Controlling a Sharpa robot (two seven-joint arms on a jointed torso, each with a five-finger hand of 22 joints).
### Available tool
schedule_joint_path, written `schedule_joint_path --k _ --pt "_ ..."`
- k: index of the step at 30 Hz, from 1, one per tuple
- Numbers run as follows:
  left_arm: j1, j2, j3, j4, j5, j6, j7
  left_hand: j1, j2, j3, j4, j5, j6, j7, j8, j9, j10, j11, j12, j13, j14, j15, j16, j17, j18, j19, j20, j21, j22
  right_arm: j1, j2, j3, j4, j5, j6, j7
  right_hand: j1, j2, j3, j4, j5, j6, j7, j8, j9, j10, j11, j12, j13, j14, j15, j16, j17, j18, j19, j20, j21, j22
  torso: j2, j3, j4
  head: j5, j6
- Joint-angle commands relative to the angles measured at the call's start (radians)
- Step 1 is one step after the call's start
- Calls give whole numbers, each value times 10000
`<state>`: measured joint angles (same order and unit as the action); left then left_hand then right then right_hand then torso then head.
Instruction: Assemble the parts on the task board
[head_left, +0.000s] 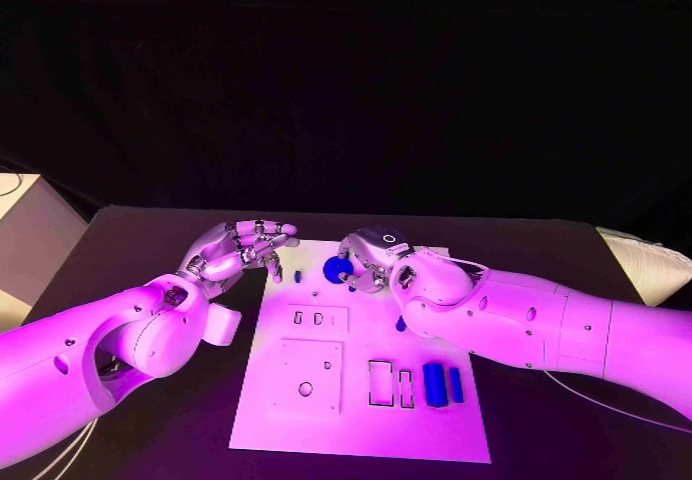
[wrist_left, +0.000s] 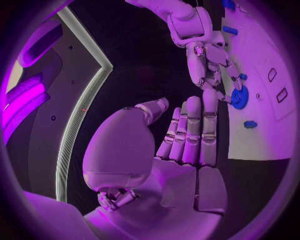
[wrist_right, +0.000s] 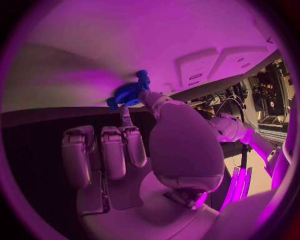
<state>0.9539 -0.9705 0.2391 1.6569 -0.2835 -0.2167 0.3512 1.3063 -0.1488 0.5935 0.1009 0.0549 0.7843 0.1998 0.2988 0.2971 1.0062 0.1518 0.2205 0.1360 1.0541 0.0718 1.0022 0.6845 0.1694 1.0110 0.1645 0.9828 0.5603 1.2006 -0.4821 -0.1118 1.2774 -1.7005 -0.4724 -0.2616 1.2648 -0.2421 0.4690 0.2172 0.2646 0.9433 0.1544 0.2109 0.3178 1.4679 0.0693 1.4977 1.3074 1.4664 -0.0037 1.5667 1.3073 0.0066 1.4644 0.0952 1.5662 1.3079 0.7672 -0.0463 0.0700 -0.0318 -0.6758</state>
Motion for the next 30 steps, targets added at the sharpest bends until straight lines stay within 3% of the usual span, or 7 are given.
schedule_joint_path --k 1,8,20,25,30 --pt "0 20 7 9 60 153 41 -88 20 9 85 5 -63 243 35 16 -93 11 46 18 -69 24 28 -21 158 -72 -9 47 13 -25 -8 -20 19 -59 300 -33 -180 -5 -145 113 -248 0 -30 11 -36 274 12 32 1987 1044 6 41 2635 -66 1064 34 46 2629 -9 -1 3 -14 -10" --pt "0 17 7 7 74 154 31 -158 124 33 215 11 -85 247 50 28 -142 16 99 33 -85 33 34 -40 159 -106 4 59 6 -25 -69 -21 73 -10 452 -53 -587 39 -972 651 -593 -44 -68 50 -63 263 -16 20 1977 1044 -19 41 2635 -66 1064 10 46 2629 0 1 4 -8 -24" --pt "-1 23 7 -21 77 153 24 -142 135 47 212 13 -92 243 51 30 -153 13 106 35 -89 32 34 -43 160 -111 4 62 5 -25 -312 -21 339 -10 239 -84 -642 183 -1199 725 -460 -54 -71 66 -74 276 -20 31 1987 1044 -23 41 2635 -66 1064 5 46 2629 -10 0 4 9 -29" --pt "-2 21 7 -41 77 148 31 -142 135 47 212 13 -92 243 51 30 -153 13 106 35 -89 32 34 -43 160 -111 4 62 5 -25 -482 -20 488 66 -491 96 -592 233 -1221 702 -359 -57 -71 72 -78 269 -21 24 1981 1044 -25 41 2635 -66 1064 3 46 2629 -20 0 -10 16 -18" --pt "-2 17 7 -68 77 111 26 -123 136 58 205 12 -100 242 52 31 -165 12 114 37 -93 30 35 -46 161 -116 4 65 4 -20 -742 -7 676 773 -1743 1131 -275 300 -1172 629 -389 -140 -45 41 -111 267 -5 21 1979 1044 -16 41 2635 -66 1064 7 46 2629 -26 5 -32 34 8"
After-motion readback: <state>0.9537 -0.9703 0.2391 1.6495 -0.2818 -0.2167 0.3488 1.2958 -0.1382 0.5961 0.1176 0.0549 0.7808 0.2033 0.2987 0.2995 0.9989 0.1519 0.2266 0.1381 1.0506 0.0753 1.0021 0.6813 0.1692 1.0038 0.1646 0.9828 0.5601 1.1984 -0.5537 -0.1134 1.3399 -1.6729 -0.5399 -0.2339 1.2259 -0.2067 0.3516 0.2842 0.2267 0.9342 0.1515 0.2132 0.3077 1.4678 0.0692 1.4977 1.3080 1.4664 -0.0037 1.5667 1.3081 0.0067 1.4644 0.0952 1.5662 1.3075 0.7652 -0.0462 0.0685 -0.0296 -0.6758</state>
